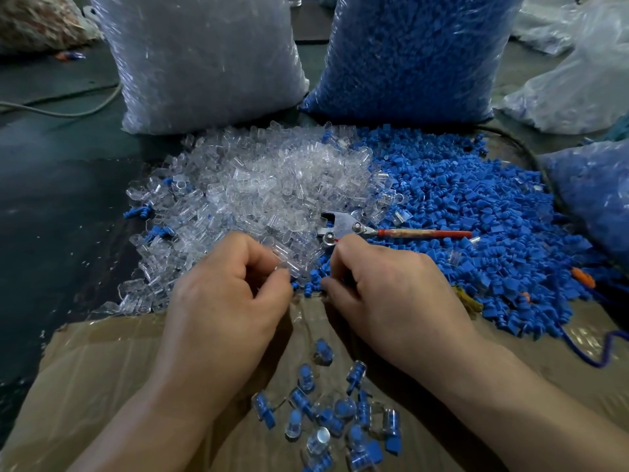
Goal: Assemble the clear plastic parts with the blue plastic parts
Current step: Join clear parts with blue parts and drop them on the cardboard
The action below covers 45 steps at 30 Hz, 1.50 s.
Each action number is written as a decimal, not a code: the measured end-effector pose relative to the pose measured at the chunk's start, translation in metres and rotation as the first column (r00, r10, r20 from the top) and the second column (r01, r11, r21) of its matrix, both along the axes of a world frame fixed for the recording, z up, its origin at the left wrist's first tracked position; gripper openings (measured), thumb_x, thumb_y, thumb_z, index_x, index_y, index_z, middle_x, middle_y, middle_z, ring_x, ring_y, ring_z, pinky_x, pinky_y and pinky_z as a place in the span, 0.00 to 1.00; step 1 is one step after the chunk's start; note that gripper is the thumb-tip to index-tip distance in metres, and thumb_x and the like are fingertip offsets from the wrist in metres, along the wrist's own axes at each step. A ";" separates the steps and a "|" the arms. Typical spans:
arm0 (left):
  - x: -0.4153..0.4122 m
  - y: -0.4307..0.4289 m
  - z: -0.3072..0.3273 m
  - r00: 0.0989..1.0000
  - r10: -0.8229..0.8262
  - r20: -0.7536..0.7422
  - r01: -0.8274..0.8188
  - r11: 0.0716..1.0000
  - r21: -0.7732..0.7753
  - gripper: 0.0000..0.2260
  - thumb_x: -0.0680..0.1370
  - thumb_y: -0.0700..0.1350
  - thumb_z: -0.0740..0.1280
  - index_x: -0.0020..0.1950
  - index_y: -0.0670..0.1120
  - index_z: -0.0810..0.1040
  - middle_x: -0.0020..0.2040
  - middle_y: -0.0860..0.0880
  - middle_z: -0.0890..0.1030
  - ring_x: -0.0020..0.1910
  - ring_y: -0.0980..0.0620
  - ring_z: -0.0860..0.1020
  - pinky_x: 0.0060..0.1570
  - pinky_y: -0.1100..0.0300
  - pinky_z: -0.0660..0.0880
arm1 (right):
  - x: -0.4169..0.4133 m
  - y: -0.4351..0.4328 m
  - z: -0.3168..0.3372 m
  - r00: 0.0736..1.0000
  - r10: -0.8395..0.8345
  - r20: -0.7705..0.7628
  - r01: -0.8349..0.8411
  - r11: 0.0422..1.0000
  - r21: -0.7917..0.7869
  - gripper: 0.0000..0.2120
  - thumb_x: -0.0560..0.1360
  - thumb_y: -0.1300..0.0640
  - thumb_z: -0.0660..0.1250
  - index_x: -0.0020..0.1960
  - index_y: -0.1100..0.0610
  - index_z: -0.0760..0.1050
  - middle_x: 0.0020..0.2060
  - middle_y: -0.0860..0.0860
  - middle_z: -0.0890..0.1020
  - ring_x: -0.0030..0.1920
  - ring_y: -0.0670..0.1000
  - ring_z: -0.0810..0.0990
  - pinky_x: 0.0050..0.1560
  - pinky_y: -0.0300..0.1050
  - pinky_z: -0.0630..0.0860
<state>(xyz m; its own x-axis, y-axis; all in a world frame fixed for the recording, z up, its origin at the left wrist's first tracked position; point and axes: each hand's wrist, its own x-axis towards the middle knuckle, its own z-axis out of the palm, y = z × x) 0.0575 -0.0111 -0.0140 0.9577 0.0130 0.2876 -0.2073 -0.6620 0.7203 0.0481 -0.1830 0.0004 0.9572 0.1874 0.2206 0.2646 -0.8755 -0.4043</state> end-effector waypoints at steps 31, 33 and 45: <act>-0.003 0.000 0.001 0.978 -0.180 -0.107 0.093 0.831 -0.549 0.06 0.75 0.55 0.70 0.45 0.53 0.81 0.35 0.47 0.83 0.31 0.52 0.82 0.29 0.60 0.78 | -0.003 -0.012 0.008 0.812 0.395 -0.429 0.358 0.244 0.901 0.09 0.81 0.64 0.54 0.50 0.60 0.73 0.34 0.60 0.81 0.28 0.58 0.80 0.26 0.45 0.75; -0.003 -0.001 0.002 0.964 -0.221 -0.146 0.085 0.780 -0.620 0.06 0.74 0.54 0.71 0.44 0.52 0.81 0.34 0.45 0.83 0.29 0.51 0.81 0.29 0.56 0.79 | -0.004 -0.012 0.010 0.816 0.406 -0.413 0.341 0.239 0.909 0.07 0.79 0.63 0.54 0.49 0.59 0.71 0.32 0.59 0.80 0.25 0.58 0.78 0.24 0.43 0.74; -0.007 -0.008 0.011 0.891 -0.348 -0.290 -0.020 0.610 -0.792 0.09 0.64 0.46 0.72 0.43 0.50 0.84 0.32 0.42 0.82 0.28 0.49 0.79 0.25 0.59 0.76 | -0.012 -0.010 0.008 0.992 0.106 -0.068 -0.020 0.663 0.748 0.08 0.78 0.55 0.58 0.50 0.47 0.76 0.44 0.48 0.83 0.41 0.51 0.84 0.39 0.48 0.82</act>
